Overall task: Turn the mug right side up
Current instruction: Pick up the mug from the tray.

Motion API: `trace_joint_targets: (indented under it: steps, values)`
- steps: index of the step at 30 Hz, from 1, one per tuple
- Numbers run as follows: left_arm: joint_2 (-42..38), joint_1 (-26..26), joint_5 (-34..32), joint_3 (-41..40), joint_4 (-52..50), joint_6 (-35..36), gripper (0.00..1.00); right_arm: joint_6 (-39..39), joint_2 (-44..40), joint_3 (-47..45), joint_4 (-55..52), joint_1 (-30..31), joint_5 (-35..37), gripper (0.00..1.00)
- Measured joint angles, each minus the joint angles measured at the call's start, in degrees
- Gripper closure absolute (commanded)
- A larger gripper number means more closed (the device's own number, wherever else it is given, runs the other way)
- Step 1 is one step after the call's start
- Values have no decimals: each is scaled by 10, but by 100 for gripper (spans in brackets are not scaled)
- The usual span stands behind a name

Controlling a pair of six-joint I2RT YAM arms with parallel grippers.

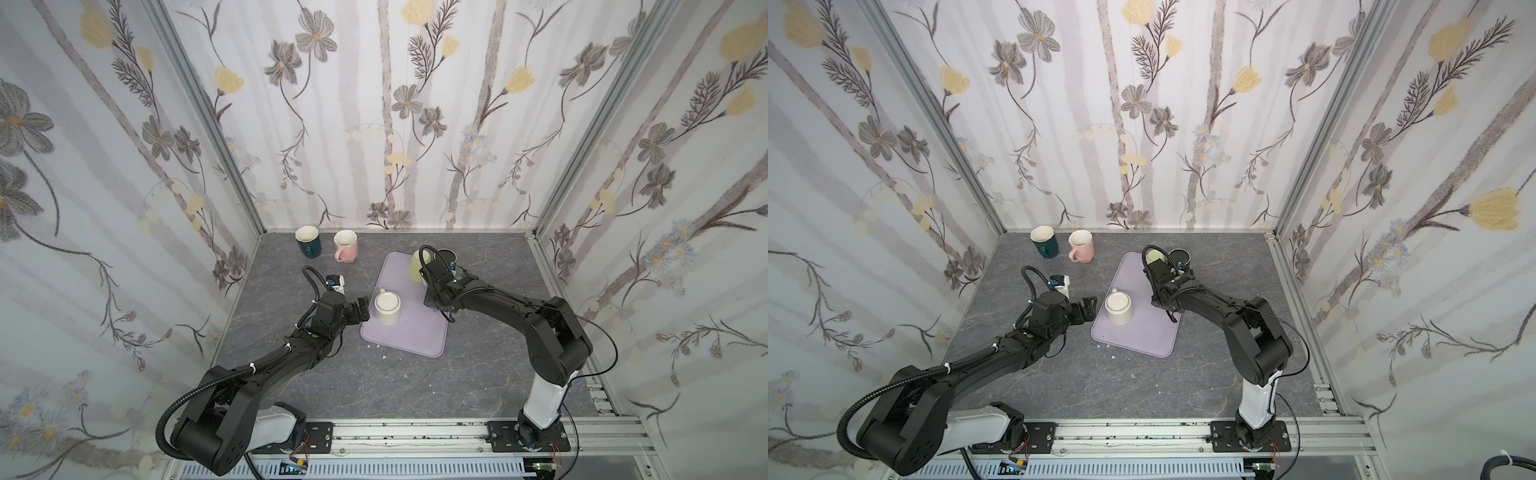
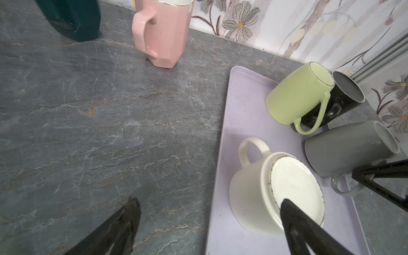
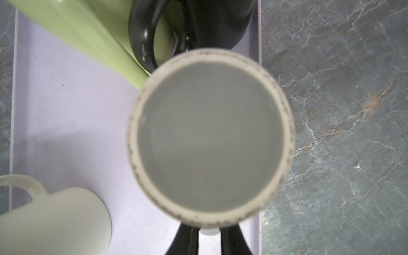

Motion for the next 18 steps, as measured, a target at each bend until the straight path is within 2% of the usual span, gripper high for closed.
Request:
trace_joint_targets:
  steps: [5,18]
  values:
    - [0,0,0,0,0,0,0,0,-24,-27,11,3,-20,99]
    - [0,0,0,0,0,0,0,20,-92,-91,45,32,-66,100]
